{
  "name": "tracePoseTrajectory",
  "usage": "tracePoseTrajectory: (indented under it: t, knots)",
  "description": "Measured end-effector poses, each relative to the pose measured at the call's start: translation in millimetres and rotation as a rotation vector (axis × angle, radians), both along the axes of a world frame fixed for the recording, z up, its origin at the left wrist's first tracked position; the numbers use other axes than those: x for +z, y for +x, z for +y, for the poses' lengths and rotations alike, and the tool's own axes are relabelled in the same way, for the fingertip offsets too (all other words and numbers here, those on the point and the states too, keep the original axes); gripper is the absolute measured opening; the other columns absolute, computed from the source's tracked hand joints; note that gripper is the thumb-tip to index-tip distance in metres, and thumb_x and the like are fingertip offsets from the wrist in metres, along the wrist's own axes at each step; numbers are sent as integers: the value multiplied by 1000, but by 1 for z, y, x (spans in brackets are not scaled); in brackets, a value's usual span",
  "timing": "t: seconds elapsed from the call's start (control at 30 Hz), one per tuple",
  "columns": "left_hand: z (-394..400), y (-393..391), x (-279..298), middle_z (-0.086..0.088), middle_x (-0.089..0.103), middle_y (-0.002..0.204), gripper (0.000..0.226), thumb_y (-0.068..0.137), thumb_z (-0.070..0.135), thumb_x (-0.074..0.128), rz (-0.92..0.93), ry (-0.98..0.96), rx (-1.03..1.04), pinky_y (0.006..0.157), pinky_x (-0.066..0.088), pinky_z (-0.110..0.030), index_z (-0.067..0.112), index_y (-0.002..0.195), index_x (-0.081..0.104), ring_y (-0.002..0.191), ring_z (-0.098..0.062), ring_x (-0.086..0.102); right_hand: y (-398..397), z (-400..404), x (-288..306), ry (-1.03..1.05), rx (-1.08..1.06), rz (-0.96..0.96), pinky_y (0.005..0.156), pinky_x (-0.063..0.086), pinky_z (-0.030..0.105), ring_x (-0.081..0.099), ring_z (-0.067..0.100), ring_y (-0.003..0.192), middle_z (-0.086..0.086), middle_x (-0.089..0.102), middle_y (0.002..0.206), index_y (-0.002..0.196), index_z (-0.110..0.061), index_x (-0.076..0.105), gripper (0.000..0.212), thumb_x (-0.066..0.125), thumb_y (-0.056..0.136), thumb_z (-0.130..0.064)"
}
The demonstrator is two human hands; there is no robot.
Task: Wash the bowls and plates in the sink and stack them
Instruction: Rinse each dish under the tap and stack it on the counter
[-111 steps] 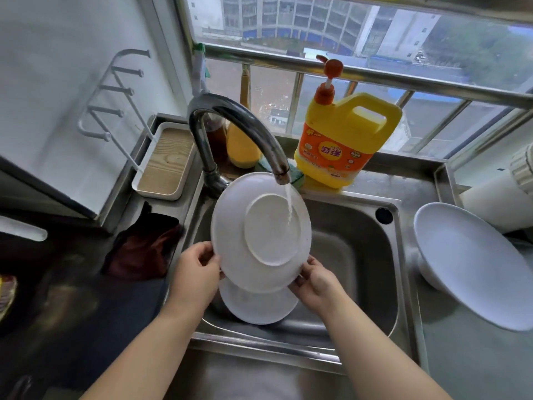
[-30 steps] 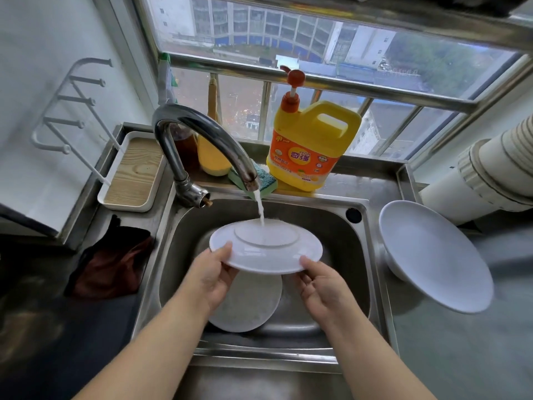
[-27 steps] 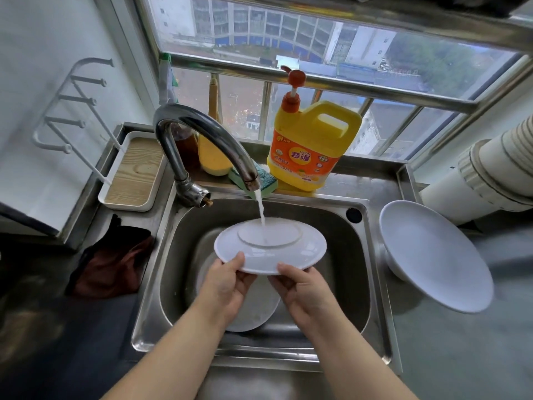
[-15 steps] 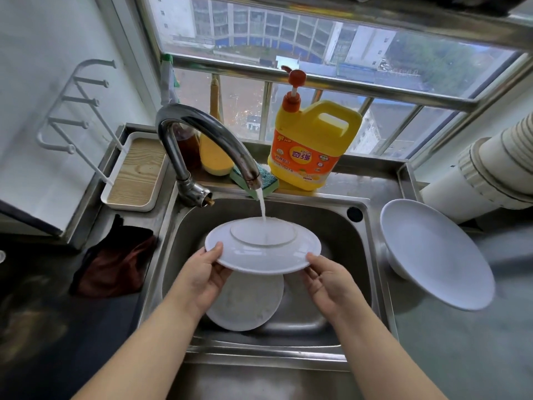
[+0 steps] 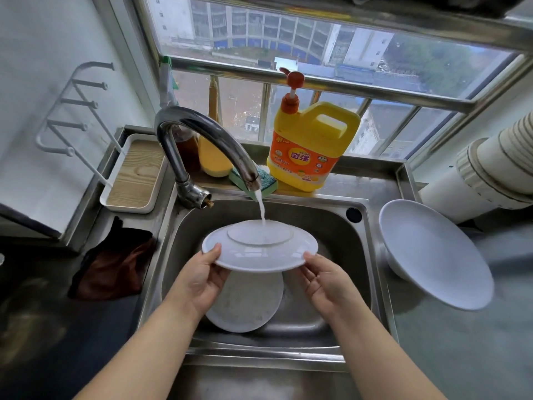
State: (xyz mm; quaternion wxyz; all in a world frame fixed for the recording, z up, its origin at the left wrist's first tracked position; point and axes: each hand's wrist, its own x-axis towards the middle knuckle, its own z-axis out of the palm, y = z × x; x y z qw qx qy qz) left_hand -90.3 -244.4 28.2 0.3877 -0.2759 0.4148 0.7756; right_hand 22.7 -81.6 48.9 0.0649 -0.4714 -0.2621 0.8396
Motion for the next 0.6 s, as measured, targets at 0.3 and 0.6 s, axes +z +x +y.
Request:
tracePoseTrajectory:
  t: [0.3,0.6]
  knots:
    - [-2,15,-15,-9,72,78,25,98,1,44,50,-134,-200,53,57,-22,-1,119,56,68,-17,70,11,-18,1,56,107,55,73,60,35,69,27,96,15,71,106,113,-8,58,24,58,90,-4]
    - [-12,14,-22,-13,60,114,38,95,9,56,153,-451,-436,76,52,-39,5,131,47,99,-29,63,12,-9,4,1308,914,-324,69,53,36,64,21,78,-2,67,82,91,-16,63,11,57,89,-26]
